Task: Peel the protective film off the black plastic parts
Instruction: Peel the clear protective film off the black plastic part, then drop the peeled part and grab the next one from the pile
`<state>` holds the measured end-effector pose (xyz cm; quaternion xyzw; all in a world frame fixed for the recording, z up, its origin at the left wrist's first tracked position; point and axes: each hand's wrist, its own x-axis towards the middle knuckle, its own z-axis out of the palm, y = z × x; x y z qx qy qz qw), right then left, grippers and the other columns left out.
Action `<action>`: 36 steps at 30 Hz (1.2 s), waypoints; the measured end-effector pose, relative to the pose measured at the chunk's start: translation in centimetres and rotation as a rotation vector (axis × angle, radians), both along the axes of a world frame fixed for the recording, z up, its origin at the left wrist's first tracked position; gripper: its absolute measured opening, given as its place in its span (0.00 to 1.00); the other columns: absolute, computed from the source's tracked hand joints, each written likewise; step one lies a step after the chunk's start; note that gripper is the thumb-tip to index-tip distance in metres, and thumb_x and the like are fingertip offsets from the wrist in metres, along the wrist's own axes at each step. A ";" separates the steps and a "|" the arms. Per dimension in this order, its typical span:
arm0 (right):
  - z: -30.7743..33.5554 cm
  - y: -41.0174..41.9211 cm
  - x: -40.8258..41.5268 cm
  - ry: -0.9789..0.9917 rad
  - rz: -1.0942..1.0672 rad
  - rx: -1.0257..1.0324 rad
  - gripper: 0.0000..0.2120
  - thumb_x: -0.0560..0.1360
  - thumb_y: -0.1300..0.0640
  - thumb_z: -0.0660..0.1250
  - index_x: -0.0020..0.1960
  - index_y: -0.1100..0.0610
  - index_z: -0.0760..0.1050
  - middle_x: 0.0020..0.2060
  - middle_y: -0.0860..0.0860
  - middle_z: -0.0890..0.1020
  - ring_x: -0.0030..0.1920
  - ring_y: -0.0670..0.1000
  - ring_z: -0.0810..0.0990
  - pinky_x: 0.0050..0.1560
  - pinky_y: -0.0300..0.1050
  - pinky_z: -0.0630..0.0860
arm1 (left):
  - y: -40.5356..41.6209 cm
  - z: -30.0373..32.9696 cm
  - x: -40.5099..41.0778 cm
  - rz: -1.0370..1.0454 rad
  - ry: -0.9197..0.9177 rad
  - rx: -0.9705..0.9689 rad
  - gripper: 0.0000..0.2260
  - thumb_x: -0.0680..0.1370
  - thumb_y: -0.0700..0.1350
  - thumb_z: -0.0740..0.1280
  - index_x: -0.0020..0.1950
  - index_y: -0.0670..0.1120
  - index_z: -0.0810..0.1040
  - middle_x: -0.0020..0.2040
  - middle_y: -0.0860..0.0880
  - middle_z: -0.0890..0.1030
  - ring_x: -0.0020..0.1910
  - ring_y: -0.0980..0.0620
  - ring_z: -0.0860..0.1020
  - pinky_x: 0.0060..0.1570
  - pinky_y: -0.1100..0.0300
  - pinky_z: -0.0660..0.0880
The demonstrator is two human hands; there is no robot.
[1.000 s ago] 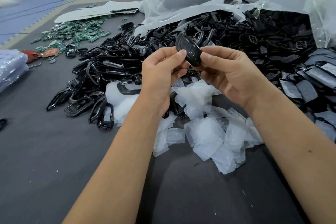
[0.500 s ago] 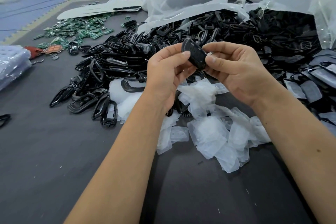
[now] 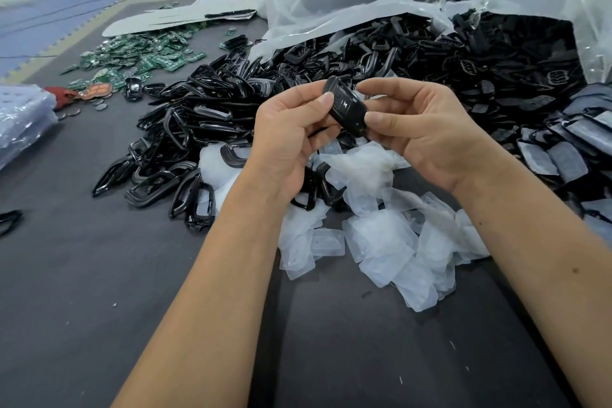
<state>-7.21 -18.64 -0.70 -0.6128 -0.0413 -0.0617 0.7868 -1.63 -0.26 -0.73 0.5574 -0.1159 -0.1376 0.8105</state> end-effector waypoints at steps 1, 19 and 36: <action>0.0 -0.1 0.0 -0.005 0.008 -0.011 0.20 0.67 0.66 0.74 0.58 0.59 0.82 0.45 0.54 0.86 0.46 0.50 0.86 0.47 0.40 0.81 | 0.0 0.0 -0.1 -0.011 -0.008 -0.001 0.10 0.81 0.35 0.67 0.61 0.38 0.82 0.43 0.47 0.86 0.37 0.55 0.81 0.42 0.60 0.81; 0.8 -0.2 -0.5 -0.397 -0.407 -0.952 0.19 0.73 0.72 0.73 0.58 0.53 0.85 0.45 0.48 0.85 0.44 0.51 0.85 0.45 0.46 0.83 | 0.0 0.3 0.1 0.105 0.004 0.359 0.20 0.84 0.58 0.64 0.53 0.40 0.81 0.34 0.43 0.84 0.31 0.48 0.83 0.31 0.60 0.79; -0.3 0.9 -0.3 -0.476 -0.362 -1.128 0.23 0.71 0.53 0.80 0.65 0.56 0.81 0.53 0.47 0.83 0.60 0.52 0.74 0.55 0.44 0.76 | 0.1 -0.4 0.2 0.108 -0.100 0.388 0.03 0.77 0.36 0.75 0.47 0.43 0.85 0.31 0.46 0.82 0.25 0.56 0.75 0.26 0.65 0.72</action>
